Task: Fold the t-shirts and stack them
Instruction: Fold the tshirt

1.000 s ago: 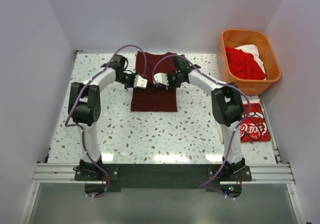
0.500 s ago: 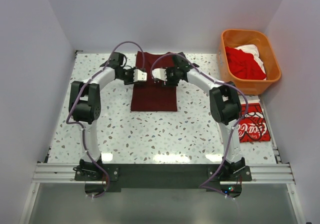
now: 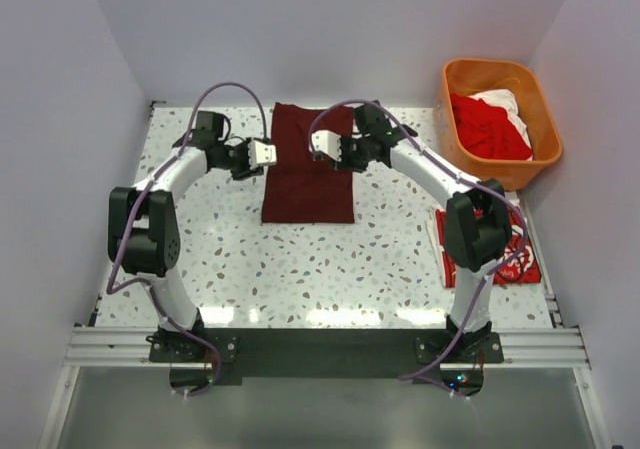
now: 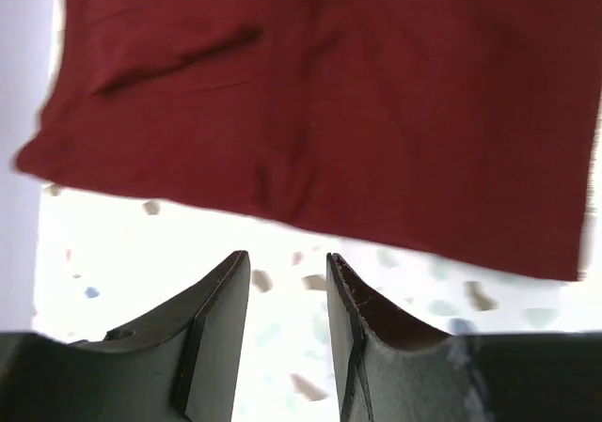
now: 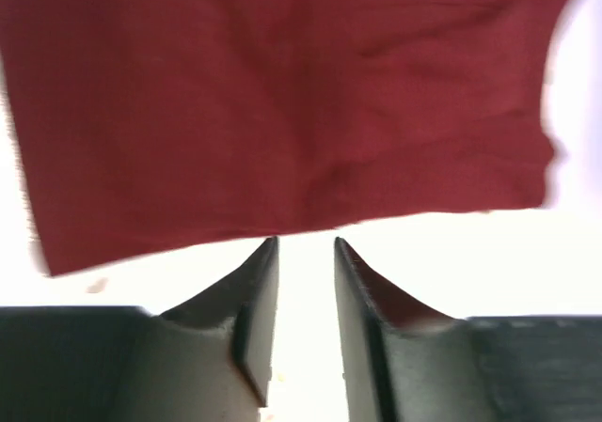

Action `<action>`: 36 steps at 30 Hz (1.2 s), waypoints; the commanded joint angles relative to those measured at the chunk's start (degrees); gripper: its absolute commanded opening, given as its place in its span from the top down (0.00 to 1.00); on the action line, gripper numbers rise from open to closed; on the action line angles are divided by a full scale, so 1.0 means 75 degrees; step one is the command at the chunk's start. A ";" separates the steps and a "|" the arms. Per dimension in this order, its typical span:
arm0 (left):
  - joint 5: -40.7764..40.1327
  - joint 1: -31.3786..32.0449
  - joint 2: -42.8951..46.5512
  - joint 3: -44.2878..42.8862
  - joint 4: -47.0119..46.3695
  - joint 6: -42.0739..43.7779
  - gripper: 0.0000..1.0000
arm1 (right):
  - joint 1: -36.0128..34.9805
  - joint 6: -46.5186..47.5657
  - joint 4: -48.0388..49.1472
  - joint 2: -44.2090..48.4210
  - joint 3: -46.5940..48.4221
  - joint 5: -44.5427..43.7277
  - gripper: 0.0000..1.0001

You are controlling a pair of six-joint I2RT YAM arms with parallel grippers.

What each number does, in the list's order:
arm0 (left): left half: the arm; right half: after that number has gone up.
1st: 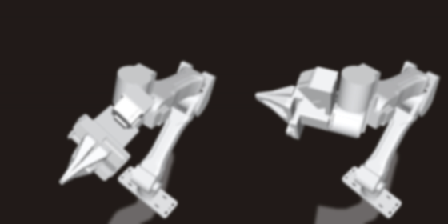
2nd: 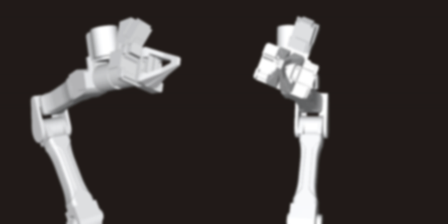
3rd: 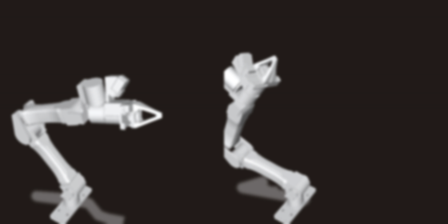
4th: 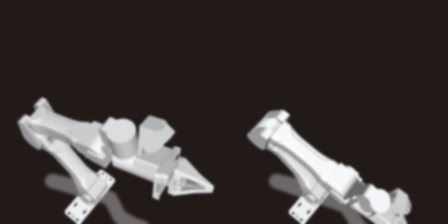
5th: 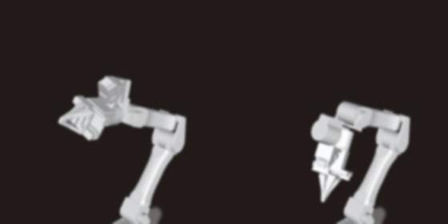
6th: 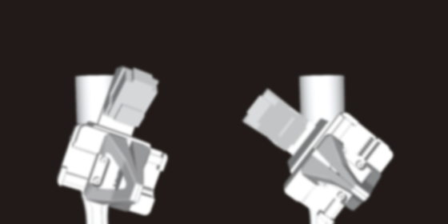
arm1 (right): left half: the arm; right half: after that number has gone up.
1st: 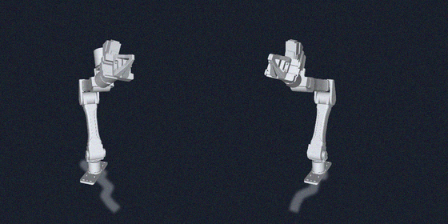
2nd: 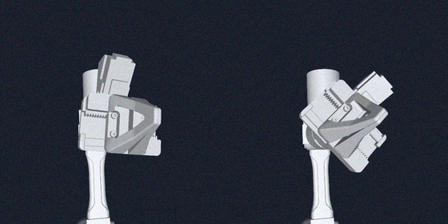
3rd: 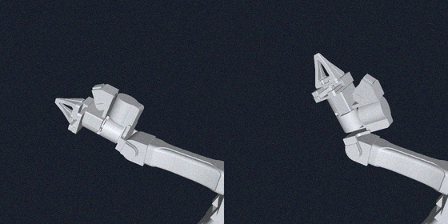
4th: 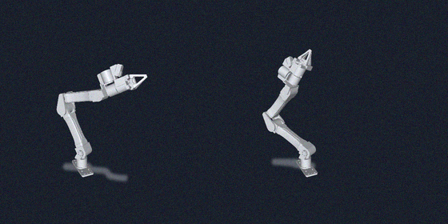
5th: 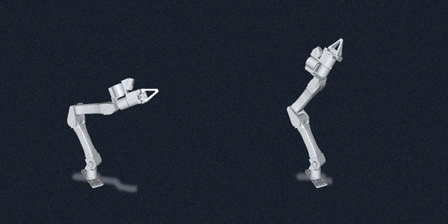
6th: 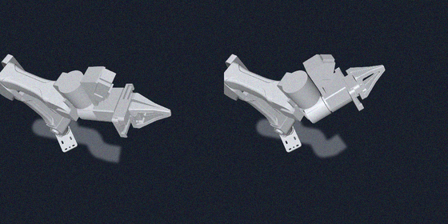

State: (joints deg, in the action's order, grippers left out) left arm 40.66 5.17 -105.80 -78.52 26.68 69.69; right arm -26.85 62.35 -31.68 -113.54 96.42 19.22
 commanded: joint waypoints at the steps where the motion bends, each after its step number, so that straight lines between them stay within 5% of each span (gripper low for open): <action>1: 0.0566 0.0166 0.0418 0.0624 0.0591 0.0223 0.57 | -0.0462 -0.0763 -0.0639 0.0337 -0.0539 0.0390 0.69; 15: 0.0180 0.0858 0.1004 0.2394 0.0756 0.1278 0.57 | -0.1272 -0.0825 0.0168 0.0935 -0.2941 -0.0089 0.60; 36: -0.0582 0.0998 0.0442 0.2465 0.0404 0.0903 0.50 | -0.0885 -0.0404 -0.0041 0.0771 -0.2719 0.0144 0.57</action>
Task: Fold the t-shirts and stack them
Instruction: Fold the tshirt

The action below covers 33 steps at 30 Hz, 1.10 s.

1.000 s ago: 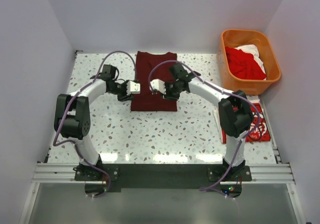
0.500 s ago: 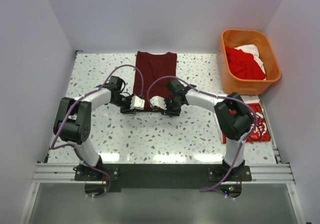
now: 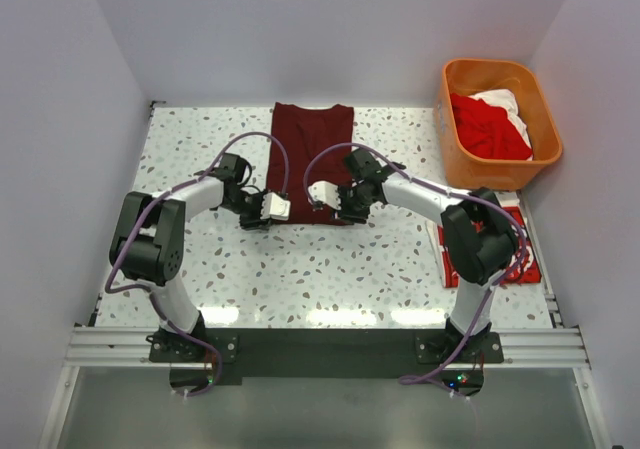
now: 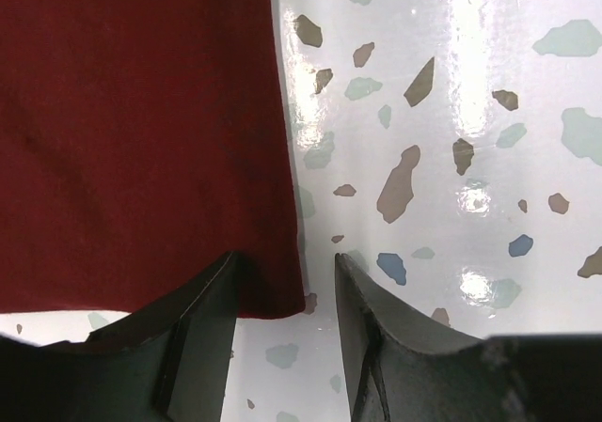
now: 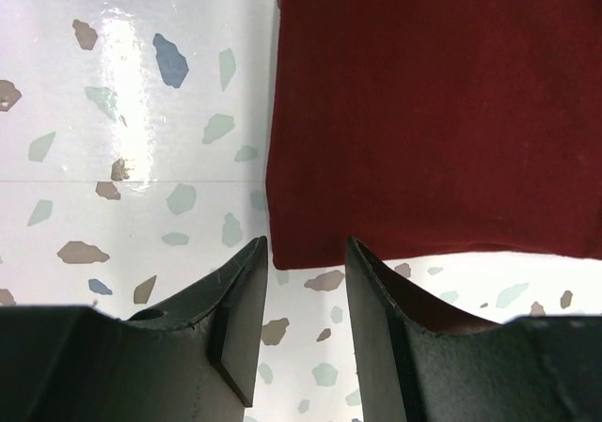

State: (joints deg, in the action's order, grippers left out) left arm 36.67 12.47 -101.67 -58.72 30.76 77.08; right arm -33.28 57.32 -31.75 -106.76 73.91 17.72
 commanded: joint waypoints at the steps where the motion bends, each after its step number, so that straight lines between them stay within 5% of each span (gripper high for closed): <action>1: -0.0060 0.0025 -0.0120 -0.0186 -0.0129 -0.0093 0.50 | -0.0028 0.0314 -0.0033 -0.0156 0.0247 0.0357 0.57; 13: -0.0096 0.0025 -0.0319 -0.0338 0.0047 -0.0210 0.55 | -0.0028 0.0608 0.0131 -0.0612 -0.0152 -0.0030 0.60; 16: -0.0166 0.0037 -0.0471 -0.0572 0.0093 -0.0467 0.67 | 0.0007 0.0479 0.0167 -0.0718 -0.0105 -0.0147 0.78; 18: -0.0166 0.0025 -0.0518 -0.0713 0.0117 -0.0795 0.84 | 0.0077 0.0362 0.0108 -0.0637 -0.0011 -0.0147 0.95; 20: -0.0119 0.0013 -0.0449 -0.0854 0.0140 -0.0878 0.99 | 0.0171 0.0303 0.0026 -0.0473 0.0048 -0.0089 1.00; 33: 0.0057 0.0224 0.1215 -0.1019 0.0093 -0.2202 1.00 | 0.0546 -0.0073 -0.1016 0.0816 0.1149 0.0638 1.00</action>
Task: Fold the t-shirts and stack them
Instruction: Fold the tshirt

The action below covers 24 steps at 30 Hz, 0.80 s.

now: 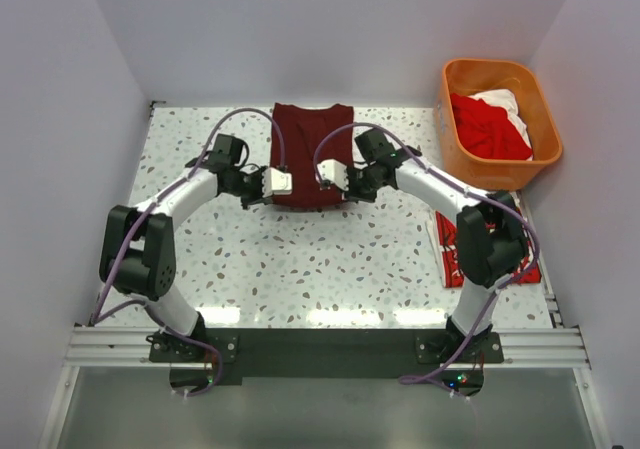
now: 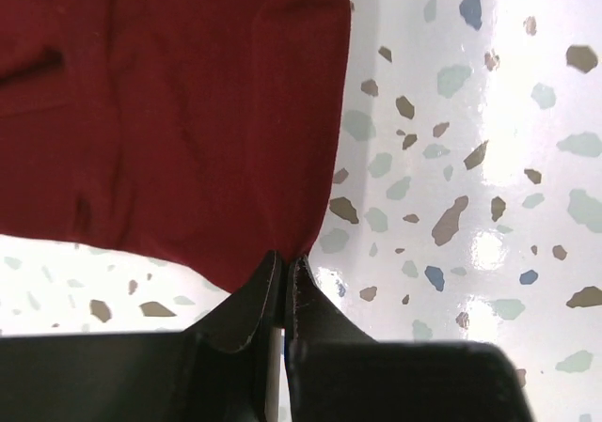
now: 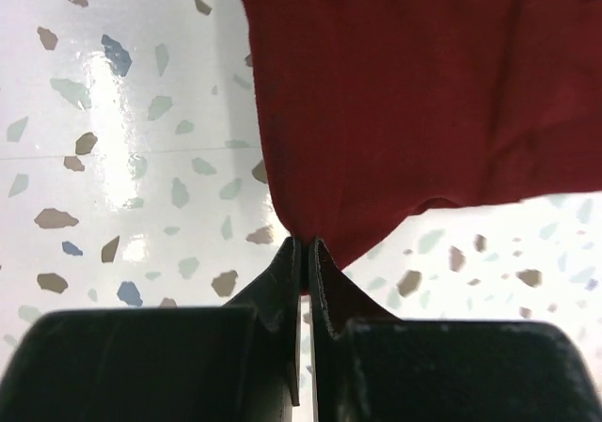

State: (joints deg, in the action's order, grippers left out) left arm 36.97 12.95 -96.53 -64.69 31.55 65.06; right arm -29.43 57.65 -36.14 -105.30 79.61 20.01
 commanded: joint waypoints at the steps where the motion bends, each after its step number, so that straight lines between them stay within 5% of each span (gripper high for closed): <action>1: 0.0016 0.0183 0.0612 -0.0223 0.0047 -0.0670 1.00 | 0.0045 -0.0128 -0.0547 0.0714 0.0470 0.0332 1.00; 9: -0.0136 0.0452 0.1432 0.0186 0.0351 -0.1432 1.00 | 0.0080 -0.0022 -0.1251 0.1476 -0.0076 0.0730 1.00; 17: 0.0413 0.1636 0.3070 0.1054 0.2716 -0.0741 1.00 | -0.0200 0.0306 -0.2715 0.3373 -0.1603 0.1678 1.00; 24: 0.0742 0.1836 0.4117 0.0306 0.3890 -0.1256 1.00 | -0.0178 0.0048 -0.4264 0.3844 -0.0760 0.2642 1.00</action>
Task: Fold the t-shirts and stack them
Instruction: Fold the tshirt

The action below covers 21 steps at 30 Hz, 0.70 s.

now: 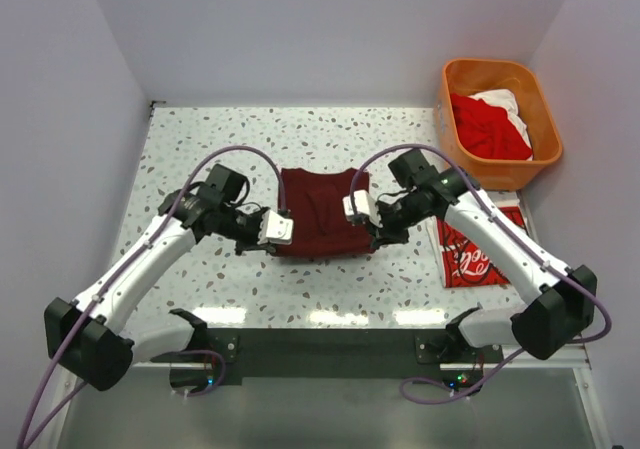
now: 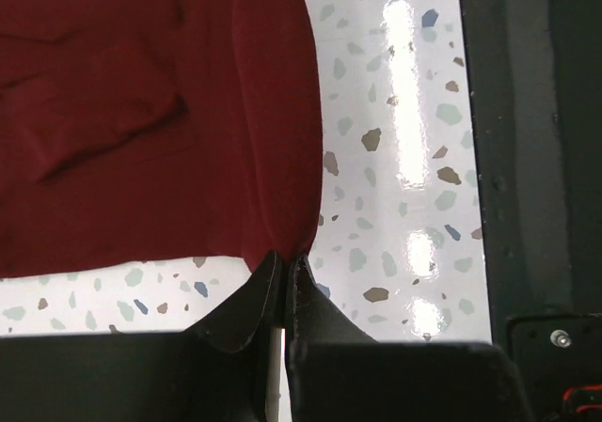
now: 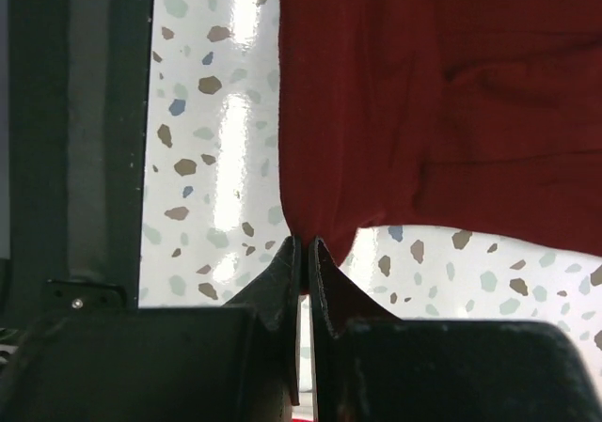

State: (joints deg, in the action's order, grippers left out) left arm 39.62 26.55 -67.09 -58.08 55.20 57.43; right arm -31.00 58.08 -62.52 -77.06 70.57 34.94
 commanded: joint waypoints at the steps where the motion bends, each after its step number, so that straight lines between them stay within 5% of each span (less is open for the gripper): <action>1: 0.0343 0.0023 0.0006 -0.0703 0.0784 -0.0309 1.00 | 0.0114 0.0083 -0.0711 -0.0084 0.0505 0.0430 1.00; 9: 0.0131 -0.0830 -0.1693 -0.2051 0.0304 -0.0088 1.00 | 0.0759 0.1044 -0.1308 -0.1876 0.2178 0.0428 1.00; 21: 0.0308 -0.1394 -0.4247 -0.4324 0.1298 0.1049 1.00 | 0.1145 0.1724 -0.2373 -0.4044 0.4534 0.0357 1.00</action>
State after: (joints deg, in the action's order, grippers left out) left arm 40.23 17.04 -95.88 -85.23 61.49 61.80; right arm -23.42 67.55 -74.83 -104.77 99.26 36.58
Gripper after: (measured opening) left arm 0.037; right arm 0.023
